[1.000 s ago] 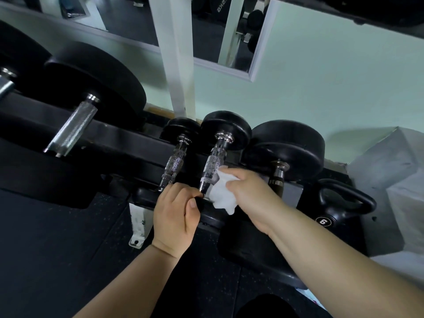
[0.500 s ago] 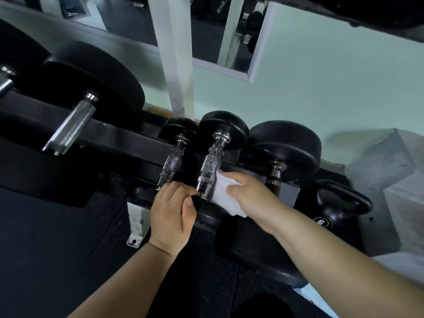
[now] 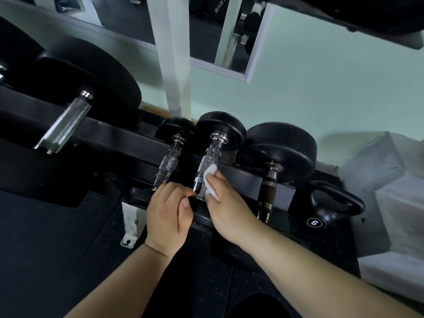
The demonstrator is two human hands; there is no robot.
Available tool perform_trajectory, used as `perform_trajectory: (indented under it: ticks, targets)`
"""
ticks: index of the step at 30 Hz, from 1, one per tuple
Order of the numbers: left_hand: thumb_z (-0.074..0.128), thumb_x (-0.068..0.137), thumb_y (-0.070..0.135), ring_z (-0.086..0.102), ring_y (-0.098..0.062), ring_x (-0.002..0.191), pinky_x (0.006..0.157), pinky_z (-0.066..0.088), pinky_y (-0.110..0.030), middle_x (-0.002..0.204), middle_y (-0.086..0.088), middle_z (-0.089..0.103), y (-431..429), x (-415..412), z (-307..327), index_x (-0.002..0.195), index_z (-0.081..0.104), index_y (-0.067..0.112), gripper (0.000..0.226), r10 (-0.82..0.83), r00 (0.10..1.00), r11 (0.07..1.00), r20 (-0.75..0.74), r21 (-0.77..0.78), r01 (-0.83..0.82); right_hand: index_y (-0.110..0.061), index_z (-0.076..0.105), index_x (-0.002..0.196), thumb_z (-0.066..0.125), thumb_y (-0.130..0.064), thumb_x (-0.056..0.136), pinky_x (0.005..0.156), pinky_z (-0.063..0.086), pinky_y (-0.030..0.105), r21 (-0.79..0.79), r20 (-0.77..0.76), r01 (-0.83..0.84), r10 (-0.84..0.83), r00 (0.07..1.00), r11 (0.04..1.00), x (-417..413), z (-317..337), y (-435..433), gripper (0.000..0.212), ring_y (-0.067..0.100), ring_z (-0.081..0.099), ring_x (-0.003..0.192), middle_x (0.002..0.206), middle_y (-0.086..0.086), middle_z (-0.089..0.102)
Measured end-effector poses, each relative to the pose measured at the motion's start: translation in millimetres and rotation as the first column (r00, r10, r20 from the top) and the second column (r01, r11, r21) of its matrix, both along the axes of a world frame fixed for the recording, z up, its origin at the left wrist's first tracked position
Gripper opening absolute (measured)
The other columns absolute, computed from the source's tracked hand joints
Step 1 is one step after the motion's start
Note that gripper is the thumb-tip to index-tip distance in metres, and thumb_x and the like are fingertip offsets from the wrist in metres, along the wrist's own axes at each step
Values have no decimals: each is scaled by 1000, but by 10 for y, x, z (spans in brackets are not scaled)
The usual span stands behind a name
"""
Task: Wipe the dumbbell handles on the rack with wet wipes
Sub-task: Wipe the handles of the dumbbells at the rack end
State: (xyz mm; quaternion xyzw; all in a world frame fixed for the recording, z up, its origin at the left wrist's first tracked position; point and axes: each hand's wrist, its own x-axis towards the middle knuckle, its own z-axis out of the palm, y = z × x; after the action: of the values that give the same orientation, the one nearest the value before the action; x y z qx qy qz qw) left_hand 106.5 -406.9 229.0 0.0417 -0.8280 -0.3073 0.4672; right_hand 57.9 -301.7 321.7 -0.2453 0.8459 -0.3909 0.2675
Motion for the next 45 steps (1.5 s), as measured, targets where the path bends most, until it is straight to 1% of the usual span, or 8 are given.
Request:
perform_trajectory:
  ticks: [5,9,14,18,27,32,40,45]
  targets:
    - [14,100,38,45,-13,70,65,37,-23,65,-12,61,-2,-11,0,82,54,12,51,-7,1000,1000,-8,8,7,-10,29,140,32,0,95,81,5,-16,-129,-214,72,-98,972,989,-252,95,-62,46,-7,23,122,148,-1,26]
    - [14,100,39,45,-11,71,66,37,-23,66,-11,61,1,-10,12,84,48,16,44,-10,1000,1000,-4,11,10,-14,18,144,32,5,93,105,-5,7,281,-463,-241,351,814,929,-510,-59,-16,56,4,-2,139,154,-3,6]
    - [15,100,40,46,-12,70,65,38,-25,66,-10,61,-6,-5,22,85,48,17,44,-16,1000,1000,-8,21,16,-12,31,140,33,9,88,106,-5,8,369,-412,-514,632,656,774,-510,-3,195,55,-2,0,132,151,-3,18]
    - [14,100,39,45,-11,70,65,37,-22,65,-11,61,-4,-4,35,84,48,16,44,-19,1000,999,-8,26,20,-15,26,142,33,6,90,117,3,28,406,-527,-350,530,665,844,-728,1,55,56,13,5,142,153,0,15]
    - [20,96,50,48,-12,80,75,37,-20,79,-16,63,4,23,98,95,46,13,45,-62,997,992,42,108,57,-12,48,118,43,-1,91,86,28,-2,87,-365,-353,359,859,932,-386,-5,111,30,6,41,123,134,-8,47]
    - [32,92,54,41,-19,111,108,17,-25,120,-2,46,-112,45,285,120,40,12,52,6,993,983,114,-185,15,-25,60,75,66,-4,79,91,22,-1,-206,-414,-156,58,908,966,-305,-4,96,23,-4,32,114,113,-27,38]
    - [67,81,15,48,-4,51,48,35,-7,55,13,45,-335,-37,826,62,54,19,23,-126,916,949,381,316,-1,-27,51,110,68,-17,79,99,23,2,-332,-279,-23,-75,957,943,-136,64,156,37,4,36,124,124,-14,40]
    - [58,85,13,34,-15,52,46,26,-19,56,-2,39,-788,-129,907,57,38,8,34,50,831,882,554,365,-297,-26,43,129,68,-39,76,91,24,9,240,-409,-291,368,835,926,40,6,184,60,2,35,118,128,-14,46]
